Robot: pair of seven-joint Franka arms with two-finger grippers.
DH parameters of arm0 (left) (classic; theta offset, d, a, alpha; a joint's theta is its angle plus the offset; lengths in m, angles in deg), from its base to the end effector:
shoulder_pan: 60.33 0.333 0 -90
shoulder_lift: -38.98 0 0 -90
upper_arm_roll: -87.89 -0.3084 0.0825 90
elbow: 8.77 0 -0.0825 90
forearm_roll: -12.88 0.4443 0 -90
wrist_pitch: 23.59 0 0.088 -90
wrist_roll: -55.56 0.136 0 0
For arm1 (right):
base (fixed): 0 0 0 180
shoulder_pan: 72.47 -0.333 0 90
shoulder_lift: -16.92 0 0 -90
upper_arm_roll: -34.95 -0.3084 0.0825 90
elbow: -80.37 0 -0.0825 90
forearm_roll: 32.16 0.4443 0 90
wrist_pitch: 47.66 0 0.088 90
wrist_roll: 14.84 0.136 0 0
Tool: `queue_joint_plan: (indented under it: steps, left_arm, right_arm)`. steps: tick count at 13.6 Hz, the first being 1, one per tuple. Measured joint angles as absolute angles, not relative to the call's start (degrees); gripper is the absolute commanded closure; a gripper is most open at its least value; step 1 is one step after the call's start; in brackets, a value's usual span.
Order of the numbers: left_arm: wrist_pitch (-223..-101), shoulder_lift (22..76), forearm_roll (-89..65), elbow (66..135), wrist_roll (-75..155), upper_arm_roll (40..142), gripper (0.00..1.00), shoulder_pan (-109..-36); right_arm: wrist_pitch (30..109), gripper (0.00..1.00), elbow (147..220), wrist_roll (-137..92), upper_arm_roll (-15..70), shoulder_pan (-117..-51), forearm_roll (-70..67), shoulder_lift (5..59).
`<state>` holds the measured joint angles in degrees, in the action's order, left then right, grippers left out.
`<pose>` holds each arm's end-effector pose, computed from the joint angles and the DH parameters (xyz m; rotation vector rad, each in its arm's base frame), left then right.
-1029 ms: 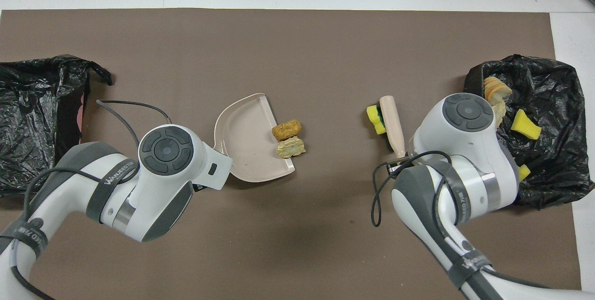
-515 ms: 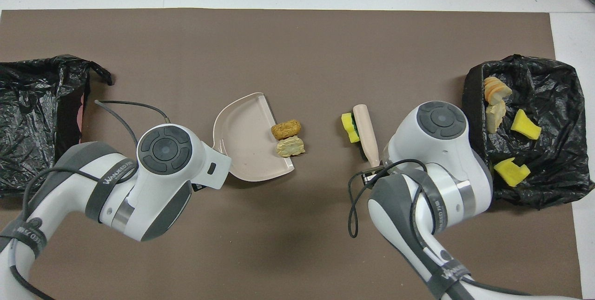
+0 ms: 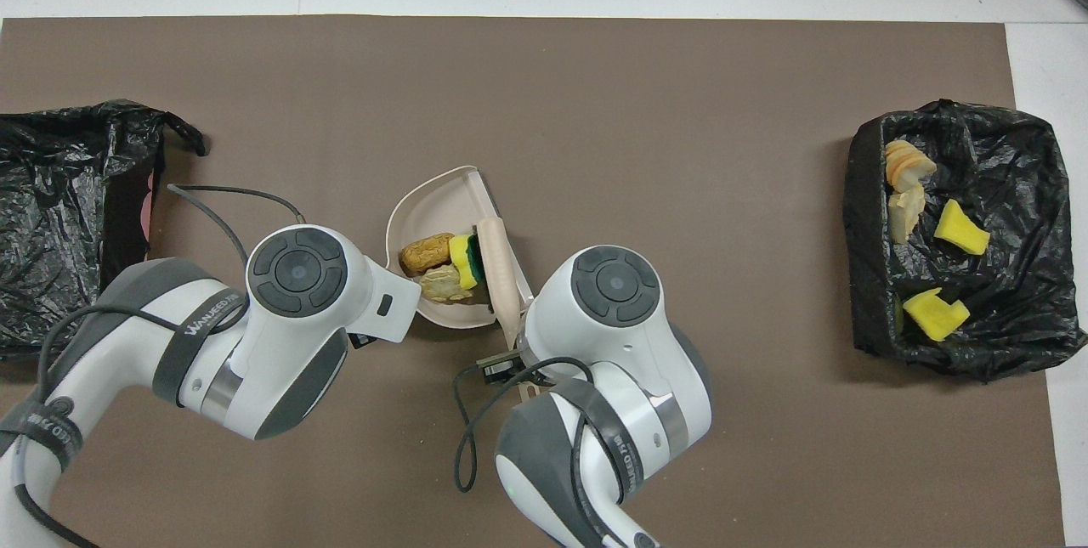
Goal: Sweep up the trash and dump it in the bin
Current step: 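Sweep the yellow sponge piece into the dustpan with the right gripper's brush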
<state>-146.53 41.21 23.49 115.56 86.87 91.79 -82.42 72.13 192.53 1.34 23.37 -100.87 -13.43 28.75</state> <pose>0.5270 -0.2434 0.2992 -2.5473 1.5721 0.1044 0.4750 0.4276 0.3028 -2.8574 -0.3428 0.3094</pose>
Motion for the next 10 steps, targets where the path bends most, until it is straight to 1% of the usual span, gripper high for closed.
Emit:
queue_joint_plan:
  steps: [4,10]
  left_arm:
    - [-146.53,41.22,17.77,115.82,81.38,91.51,1.00,-81.92]
    - [-146.53,41.22,15.99,115.97,79.07,91.38,1.00,-81.05]
  right_arm:
    - [71.49,1.00,191.62,1.34,23.73,-100.56,-13.44,27.79]
    - [65.99,1.00,191.28,1.35,24.48,-100.44,-16.22,21.55]
